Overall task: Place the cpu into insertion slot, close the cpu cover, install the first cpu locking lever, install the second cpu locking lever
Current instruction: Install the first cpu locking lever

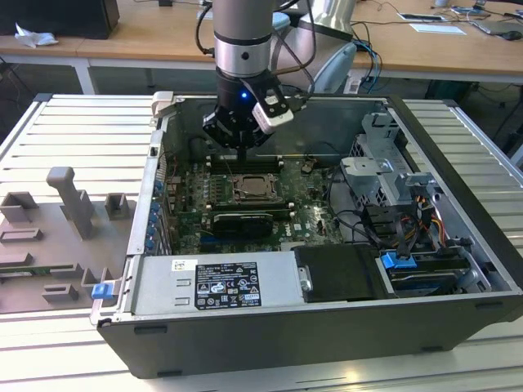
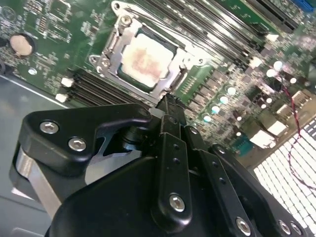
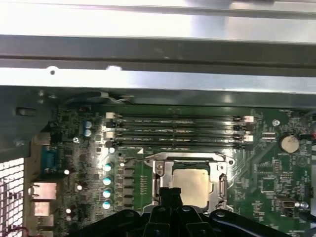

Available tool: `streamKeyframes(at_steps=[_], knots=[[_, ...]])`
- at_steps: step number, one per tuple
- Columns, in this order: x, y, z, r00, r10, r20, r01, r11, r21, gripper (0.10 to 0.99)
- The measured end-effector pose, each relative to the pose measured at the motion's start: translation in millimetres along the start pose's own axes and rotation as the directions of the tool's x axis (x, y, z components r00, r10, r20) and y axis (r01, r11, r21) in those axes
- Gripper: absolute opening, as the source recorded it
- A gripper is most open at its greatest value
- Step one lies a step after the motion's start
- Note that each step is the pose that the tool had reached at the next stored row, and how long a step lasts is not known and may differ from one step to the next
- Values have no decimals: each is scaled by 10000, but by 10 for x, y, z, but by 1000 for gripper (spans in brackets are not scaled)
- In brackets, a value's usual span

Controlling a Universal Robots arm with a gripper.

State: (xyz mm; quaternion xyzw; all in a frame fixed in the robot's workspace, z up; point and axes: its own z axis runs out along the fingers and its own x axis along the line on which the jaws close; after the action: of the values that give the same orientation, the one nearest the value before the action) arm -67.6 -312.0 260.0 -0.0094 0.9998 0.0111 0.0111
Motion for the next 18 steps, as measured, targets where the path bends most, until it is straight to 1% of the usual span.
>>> streamKeyframes(at_steps=[2,4,6,7,8,10,13,15,16,18], knots=[[56,1,-1,10000,19,1,-19,10000,1,106],[128,3,-2,10000,22,1,-22,10000,0,106],[216,5,-5,10000,22,0,-22,10000,1,106],[284,6,-6,10000,20,0,-20,10000,1,106],[328,8,-7,10000,22,1,-22,10000,0,106],[395,17,-8,10000,22,1,-22,10000,0,106],[435,56,-8,10000,24,0,-24,10000,0,106],[445,105,-7,10000,21,0,-21,10000,0,106],[449,153,-5,10000,24,0,-24,10000,1,106],[447,201,-2,10000,22,0,-22,10000,1,106]])
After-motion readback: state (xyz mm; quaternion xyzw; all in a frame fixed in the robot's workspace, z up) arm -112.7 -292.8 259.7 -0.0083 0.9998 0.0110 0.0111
